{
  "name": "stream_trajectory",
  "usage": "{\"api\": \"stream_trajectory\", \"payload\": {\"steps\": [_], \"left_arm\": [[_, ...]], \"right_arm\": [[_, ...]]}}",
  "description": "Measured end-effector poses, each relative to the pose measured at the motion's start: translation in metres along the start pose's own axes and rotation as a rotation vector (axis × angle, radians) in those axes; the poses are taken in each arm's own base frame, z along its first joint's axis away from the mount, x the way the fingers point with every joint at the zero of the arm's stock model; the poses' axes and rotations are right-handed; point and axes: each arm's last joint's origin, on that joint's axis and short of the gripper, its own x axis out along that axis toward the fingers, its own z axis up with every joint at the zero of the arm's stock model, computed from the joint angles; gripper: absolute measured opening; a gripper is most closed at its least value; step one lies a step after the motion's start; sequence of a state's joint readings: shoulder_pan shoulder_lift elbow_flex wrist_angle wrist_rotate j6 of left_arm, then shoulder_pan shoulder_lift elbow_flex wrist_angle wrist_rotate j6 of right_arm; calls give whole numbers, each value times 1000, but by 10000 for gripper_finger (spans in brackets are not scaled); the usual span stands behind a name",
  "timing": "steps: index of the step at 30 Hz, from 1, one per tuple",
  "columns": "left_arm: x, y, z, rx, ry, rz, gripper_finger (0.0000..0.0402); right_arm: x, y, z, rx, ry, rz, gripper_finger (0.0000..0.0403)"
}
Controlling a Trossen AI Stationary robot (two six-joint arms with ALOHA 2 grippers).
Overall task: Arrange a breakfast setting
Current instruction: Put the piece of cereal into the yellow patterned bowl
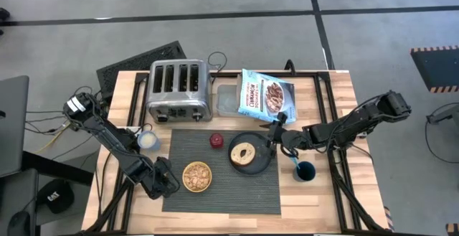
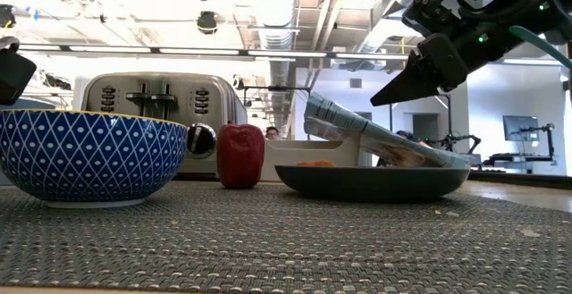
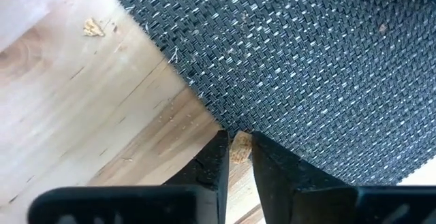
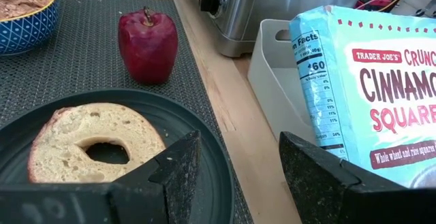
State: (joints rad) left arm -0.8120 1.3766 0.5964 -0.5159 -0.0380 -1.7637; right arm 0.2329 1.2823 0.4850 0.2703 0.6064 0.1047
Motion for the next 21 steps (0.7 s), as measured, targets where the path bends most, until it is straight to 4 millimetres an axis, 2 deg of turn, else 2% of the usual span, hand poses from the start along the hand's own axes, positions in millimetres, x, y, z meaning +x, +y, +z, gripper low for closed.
{"api": "stream_trajectory", "payload": {"steps": [11, 21], "left_arm": [[-2, -4, -1, 76, 15, -16, 3], [-16, -12, -2, 117, 2, 43, 0]], "right_arm": [[0, 0, 0, 0, 0, 0, 228], [0, 0, 0, 1, -1, 0, 228]]}}
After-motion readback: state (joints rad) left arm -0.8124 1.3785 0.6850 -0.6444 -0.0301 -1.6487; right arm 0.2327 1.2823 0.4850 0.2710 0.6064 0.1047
